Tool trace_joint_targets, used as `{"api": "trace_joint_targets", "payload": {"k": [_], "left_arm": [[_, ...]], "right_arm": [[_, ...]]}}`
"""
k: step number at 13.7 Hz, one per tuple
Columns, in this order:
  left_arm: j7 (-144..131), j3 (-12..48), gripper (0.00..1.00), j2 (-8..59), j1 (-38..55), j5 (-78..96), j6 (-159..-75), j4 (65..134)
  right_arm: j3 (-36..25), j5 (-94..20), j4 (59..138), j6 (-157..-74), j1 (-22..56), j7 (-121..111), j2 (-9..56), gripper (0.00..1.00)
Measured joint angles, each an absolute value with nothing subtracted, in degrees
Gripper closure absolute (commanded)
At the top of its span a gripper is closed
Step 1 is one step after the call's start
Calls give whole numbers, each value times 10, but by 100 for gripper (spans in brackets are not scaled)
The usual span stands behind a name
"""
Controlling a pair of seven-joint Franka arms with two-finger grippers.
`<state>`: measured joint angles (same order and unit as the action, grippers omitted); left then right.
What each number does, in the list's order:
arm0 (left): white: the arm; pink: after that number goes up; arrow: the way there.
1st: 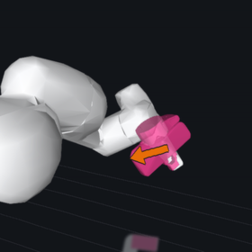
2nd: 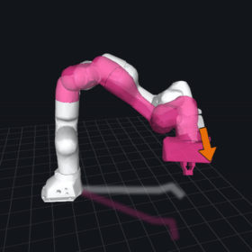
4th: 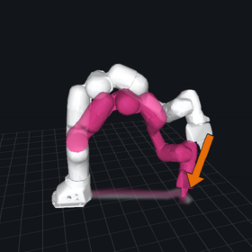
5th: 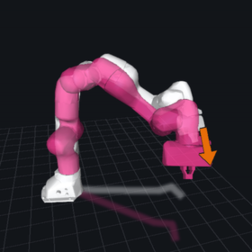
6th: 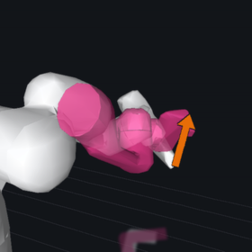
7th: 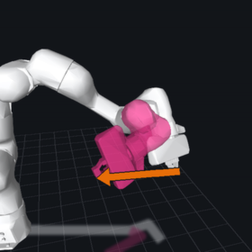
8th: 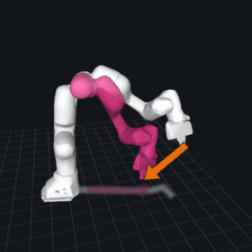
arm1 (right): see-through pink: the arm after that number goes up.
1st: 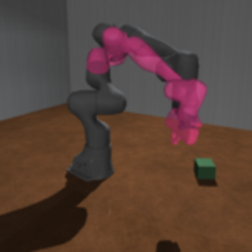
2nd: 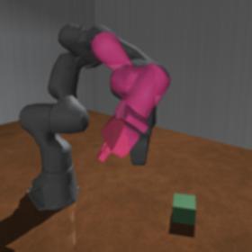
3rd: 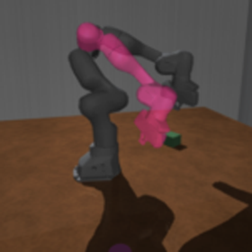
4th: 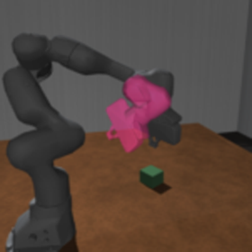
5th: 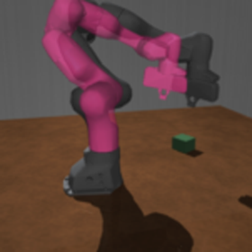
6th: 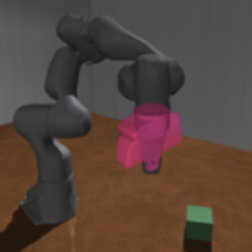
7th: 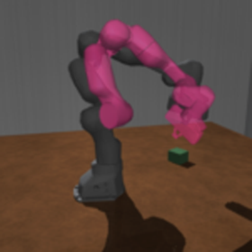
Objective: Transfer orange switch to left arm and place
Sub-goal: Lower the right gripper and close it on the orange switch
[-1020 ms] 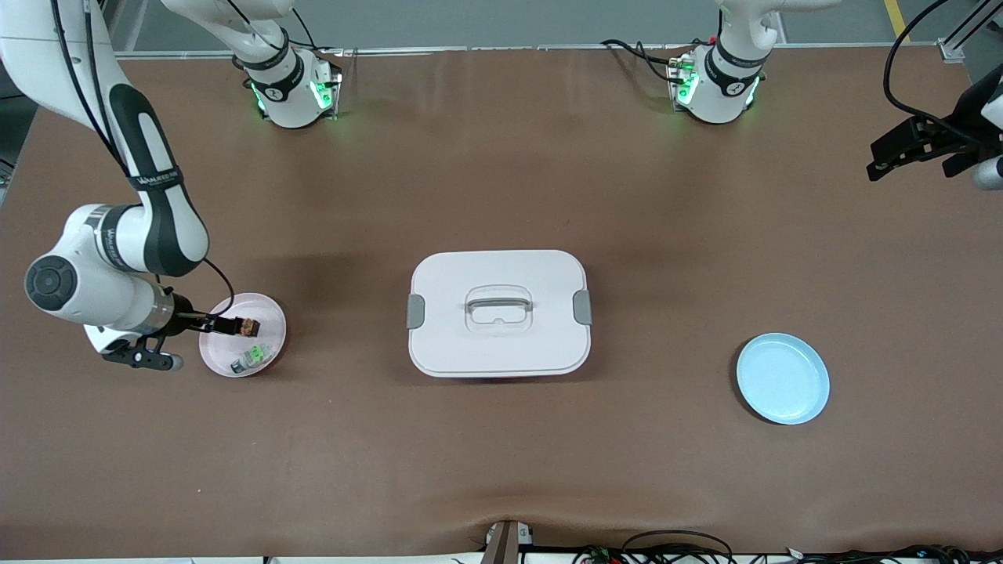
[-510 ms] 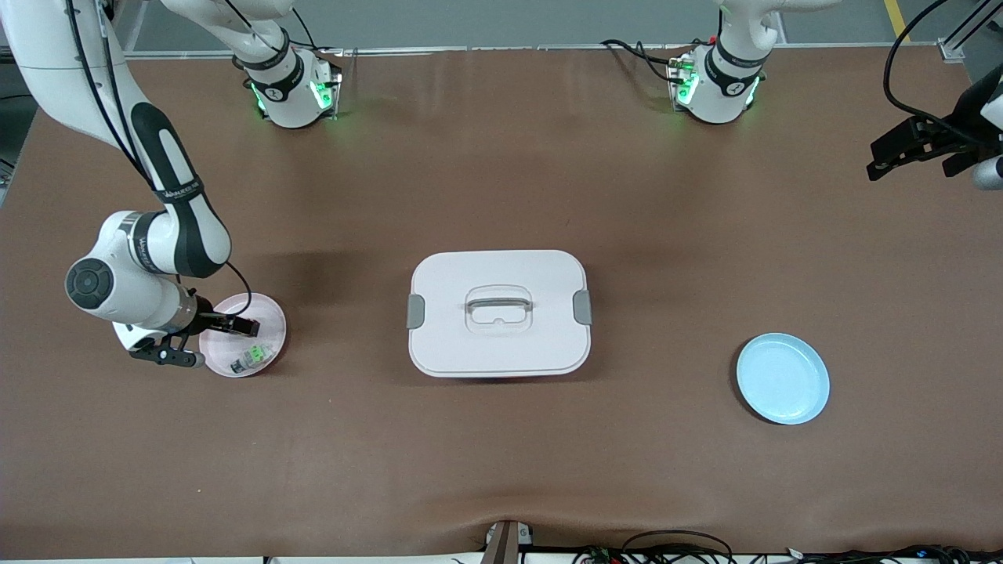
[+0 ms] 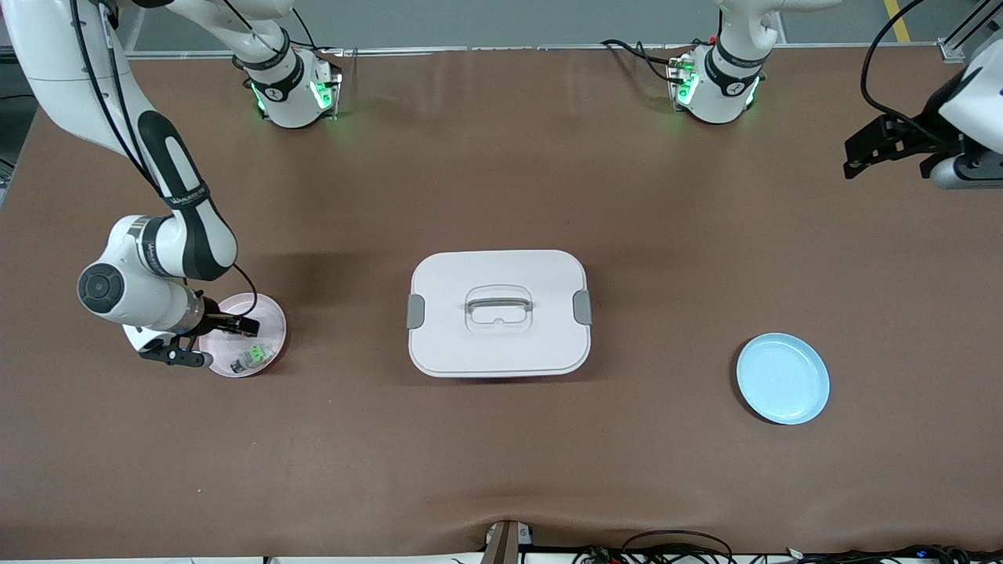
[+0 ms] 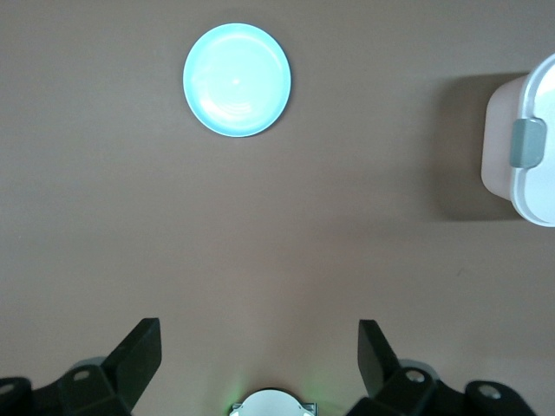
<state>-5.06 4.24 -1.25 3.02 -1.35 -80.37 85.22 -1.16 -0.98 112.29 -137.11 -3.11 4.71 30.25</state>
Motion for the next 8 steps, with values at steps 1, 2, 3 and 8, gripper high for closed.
{"api": "trace_joint_targets", "payload": {"k": [1, 2, 3, 8], "left_arm": [[-57, 46, 0, -13, 30, -14, -804, 852], [-62, 47, 0, -13, 31, -14, -804, 852], [-67, 47, 0, -13, 31, -14, -804, 852], [-70, 49, 0, -12, 31, -14, -805, 852]], "right_arm": [[-12, -10, 1123, -1374, -31, 47, 305, 0], [-12, -10, 1123, -1376, -31, 47, 308, 0], [-11, -10, 1124, -1378, -31, 47, 310, 0], [-11, -10, 1124, -1386, -31, 47, 321, 0]]}}
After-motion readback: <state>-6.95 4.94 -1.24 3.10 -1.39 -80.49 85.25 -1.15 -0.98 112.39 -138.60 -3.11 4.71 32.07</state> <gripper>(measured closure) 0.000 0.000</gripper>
